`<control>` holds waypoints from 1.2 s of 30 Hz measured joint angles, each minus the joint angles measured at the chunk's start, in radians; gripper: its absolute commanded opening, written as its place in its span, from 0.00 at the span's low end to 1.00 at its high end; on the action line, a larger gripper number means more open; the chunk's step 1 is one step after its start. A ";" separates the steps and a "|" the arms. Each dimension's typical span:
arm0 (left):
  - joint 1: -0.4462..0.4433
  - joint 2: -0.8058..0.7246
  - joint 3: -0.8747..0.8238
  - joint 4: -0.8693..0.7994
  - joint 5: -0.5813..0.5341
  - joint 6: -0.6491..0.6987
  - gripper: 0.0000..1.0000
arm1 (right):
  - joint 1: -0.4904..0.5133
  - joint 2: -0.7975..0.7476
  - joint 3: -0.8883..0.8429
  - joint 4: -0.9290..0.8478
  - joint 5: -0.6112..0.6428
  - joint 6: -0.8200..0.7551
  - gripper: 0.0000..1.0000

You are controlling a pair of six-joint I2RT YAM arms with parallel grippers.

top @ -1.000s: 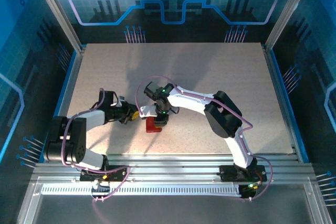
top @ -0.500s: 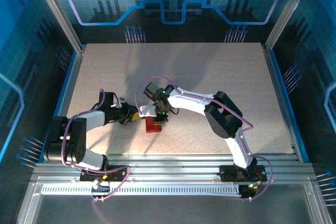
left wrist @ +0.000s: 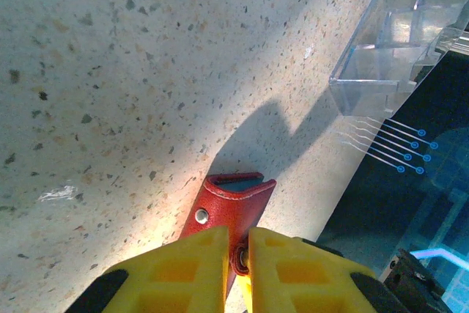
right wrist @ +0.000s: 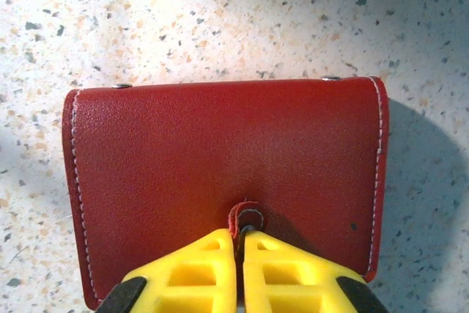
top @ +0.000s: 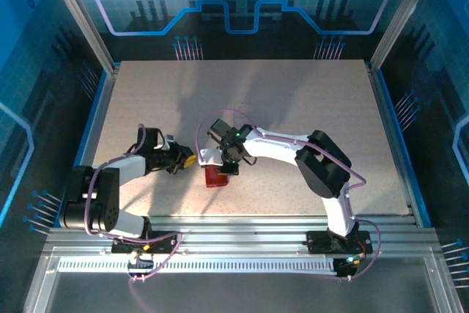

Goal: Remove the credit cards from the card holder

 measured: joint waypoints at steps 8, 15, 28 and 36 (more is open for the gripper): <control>-0.048 0.000 0.005 -0.005 -0.006 -0.024 0.16 | -0.026 -0.097 -0.148 0.108 -0.041 0.065 0.01; -0.167 0.000 0.064 -0.014 -0.036 -0.055 0.12 | -0.053 -0.206 -0.331 0.282 -0.071 0.151 0.02; -0.344 0.115 0.050 0.137 -0.042 -0.208 0.04 | -0.055 -0.251 -0.519 0.612 -0.074 0.259 0.00; -0.354 0.159 0.011 0.222 -0.043 -0.244 0.01 | -0.055 -0.275 -0.613 0.767 -0.051 0.323 0.00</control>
